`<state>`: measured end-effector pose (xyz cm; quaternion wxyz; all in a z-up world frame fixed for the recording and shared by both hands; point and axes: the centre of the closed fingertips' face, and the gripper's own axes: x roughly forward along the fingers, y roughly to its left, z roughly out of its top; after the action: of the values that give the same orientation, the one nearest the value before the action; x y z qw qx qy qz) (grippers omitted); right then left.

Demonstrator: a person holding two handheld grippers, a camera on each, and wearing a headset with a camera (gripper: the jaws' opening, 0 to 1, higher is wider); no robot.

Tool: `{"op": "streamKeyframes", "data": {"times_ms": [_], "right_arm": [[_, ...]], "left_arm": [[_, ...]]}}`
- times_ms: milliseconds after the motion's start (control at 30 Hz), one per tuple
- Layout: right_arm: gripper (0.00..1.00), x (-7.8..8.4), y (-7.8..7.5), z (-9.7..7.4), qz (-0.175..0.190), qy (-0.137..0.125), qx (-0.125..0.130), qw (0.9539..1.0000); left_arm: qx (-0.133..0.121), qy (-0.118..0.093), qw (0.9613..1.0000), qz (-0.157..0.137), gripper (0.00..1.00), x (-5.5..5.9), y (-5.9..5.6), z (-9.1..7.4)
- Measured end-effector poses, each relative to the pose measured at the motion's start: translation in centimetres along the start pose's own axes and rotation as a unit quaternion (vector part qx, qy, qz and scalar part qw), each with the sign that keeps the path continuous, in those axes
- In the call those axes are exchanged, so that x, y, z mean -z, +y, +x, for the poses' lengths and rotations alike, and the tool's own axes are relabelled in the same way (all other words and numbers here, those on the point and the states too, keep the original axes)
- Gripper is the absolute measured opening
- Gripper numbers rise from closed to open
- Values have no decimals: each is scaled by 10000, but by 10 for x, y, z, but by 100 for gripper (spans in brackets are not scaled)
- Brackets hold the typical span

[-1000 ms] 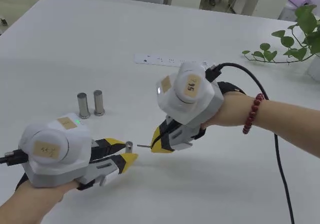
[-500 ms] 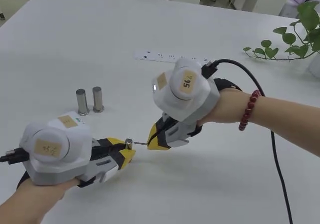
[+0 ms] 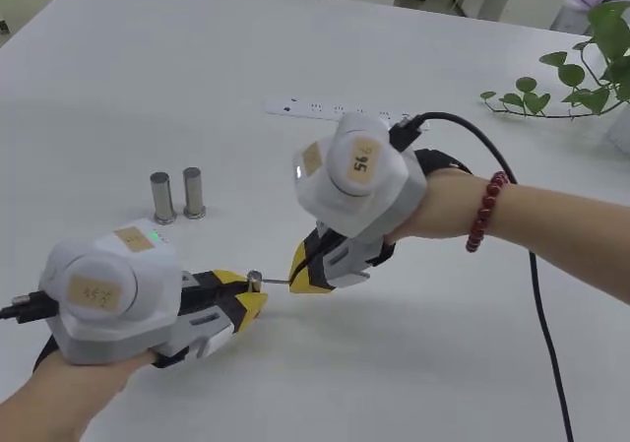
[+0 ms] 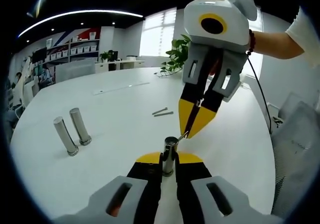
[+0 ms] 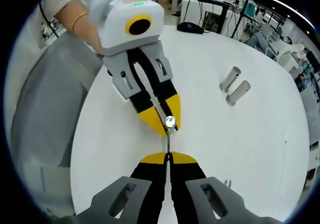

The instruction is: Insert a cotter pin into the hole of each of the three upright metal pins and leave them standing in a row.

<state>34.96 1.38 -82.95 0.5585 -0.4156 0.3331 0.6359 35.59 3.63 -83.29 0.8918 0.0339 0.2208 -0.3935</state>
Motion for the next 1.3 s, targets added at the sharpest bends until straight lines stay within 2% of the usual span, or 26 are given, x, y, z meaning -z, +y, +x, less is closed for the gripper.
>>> {"op": "streamKeyframes", "data": {"times_ms": [433,800,1300], "right_arm": [[3,-1,-3,-1,-59,62,6,10000],[3,-5,-3,-2,-288,223,56,9993],[3,-18,-3,2,-266,54,15,9996]], "left_arm": [[-7,3,10000,32,7,0,-1,1],[-24,5,10000,72,7,0,-1,2],[-14,-22,10000,68,7,1,0,2]]}}
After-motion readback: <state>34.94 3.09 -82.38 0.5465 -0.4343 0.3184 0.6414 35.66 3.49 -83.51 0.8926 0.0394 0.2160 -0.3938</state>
